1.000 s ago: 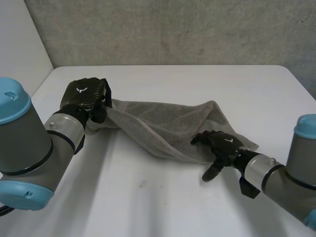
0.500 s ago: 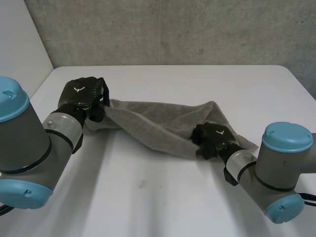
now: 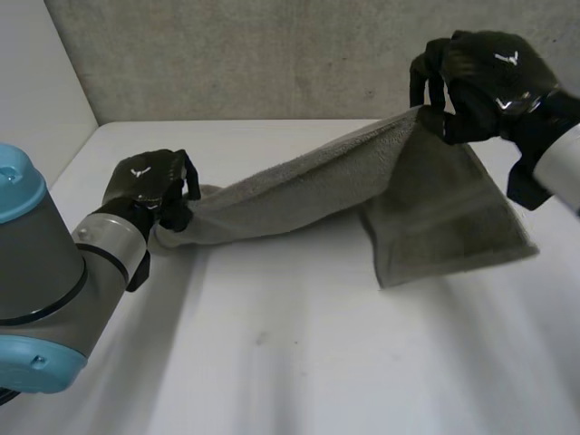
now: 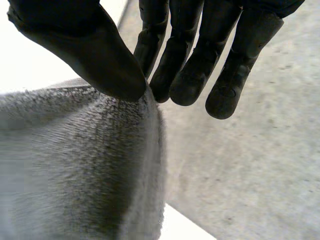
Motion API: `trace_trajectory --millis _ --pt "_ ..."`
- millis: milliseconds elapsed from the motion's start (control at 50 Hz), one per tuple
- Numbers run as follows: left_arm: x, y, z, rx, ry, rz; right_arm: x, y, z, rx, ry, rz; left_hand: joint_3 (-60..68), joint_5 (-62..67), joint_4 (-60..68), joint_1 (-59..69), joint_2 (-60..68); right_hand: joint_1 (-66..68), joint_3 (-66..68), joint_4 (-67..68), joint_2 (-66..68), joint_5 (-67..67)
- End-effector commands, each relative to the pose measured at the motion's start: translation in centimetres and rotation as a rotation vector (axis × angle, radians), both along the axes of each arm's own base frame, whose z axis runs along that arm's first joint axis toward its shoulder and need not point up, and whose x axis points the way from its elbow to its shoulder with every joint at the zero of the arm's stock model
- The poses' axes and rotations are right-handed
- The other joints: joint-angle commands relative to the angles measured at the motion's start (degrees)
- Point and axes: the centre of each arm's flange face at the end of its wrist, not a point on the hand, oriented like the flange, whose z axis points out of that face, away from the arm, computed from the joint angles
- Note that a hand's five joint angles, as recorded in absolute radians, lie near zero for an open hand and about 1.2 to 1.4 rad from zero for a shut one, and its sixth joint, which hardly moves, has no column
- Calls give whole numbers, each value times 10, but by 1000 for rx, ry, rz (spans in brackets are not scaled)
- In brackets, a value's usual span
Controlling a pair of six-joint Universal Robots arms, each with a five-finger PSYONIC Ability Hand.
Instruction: Fold the towel.
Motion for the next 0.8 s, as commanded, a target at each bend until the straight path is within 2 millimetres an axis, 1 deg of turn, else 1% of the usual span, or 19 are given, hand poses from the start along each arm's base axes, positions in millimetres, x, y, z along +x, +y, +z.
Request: trace_trajectory --millis 20,40,100,140,160,200,220,240,260,300,380,420,440,460,480,520,600,700,800 --pt "-3 4 -9 25 -15 -16 4 1 -24 130 246 73 103 119 102 119 103 41 36 36 34 34" --pt "-3 4 -11 31 -18 -16 5 -3 -38 160 301 81 103 119 102 119 103 41 36 36 34 34" --pt "-4 2 -19 52 -28 -15 6 -8 -52 193 344 92 103 119 102 119 103 41 36 36 34 34" --pt "-4 1 -22 60 -32 -13 8 -17 -83 286 381 93 103 119 102 119 103 41 36 36 34 34" --pt "-2 -2 -24 63 -33 -6 8 -17 -83 287 381 93 103 119 102 119 103 41 36 36 34 34" --pt "-1 -4 -24 64 -31 1 8 -27 -120 385 414 74 103 119 102 119 103 41 36 36 34 34" --pt "0 -5 -23 61 -30 5 8 -27 -120 386 414 73 103 119 102 119 103 41 36 36 34 34" --pt "0 -5 -23 61 -30 5 7 -32 -137 422 428 57 103 119 102 119 103 41 36 36 34 34" --pt "3 -8 -23 61 -29 16 7 -32 -137 422 428 57 103 119 102 119 103 41 36 36 34 34" --pt "7 -12 -24 62 -31 31 1 -39 -160 451 446 10 103 119 102 119 103 41 36 36 34 34" --pt "12 -17 -24 63 -29 51 -4 -41 -166 441 448 -27 103 119 102 119 103 41 36 36 34 34" --pt "12 -17 -24 64 -30 51 -9 -41 -167 429 438 -51 103 119 102 119 103 -77 -82 -82 -84 -84" --pt "12 -17 -24 64 -30 51 -9 -41 -167 429 438 -51 103 119 102 119 103 -78 -83 -83 -85 -85" --pt "12 -17 -24 64 -30 51 -11 -39 -164 428 425 -60 103 119 102 119 103 -169 -174 -175 -177 -176" --pt "12 -17 -24 64 -30 51 -11 -39 -164 428 424 -60 103 119 102 119 103 -170 -175 -176 -178 -177" --pt "12 -17 -24 64 -30 51 -16 -35 -159 442 388 -79 103 119 102 119 103 -315 -320 -320 -322 -321" --pt "13 -17 -23 62 -27 55 -21 -31 -162 484 360 -89 103 119 102 119 103 -344 -349 -349 -351 -350" --pt "16 -19 -23 62 -27 64 -25 -13 -176 546 376 -77 103 119 102 119 103 -339 -344 -344 -346 -345" --pt "16 -19 -25 67 -30 64 -24 -7 -176 559 368 -60 103 119 102 119 103 -345 -350 -350 -352 -352"
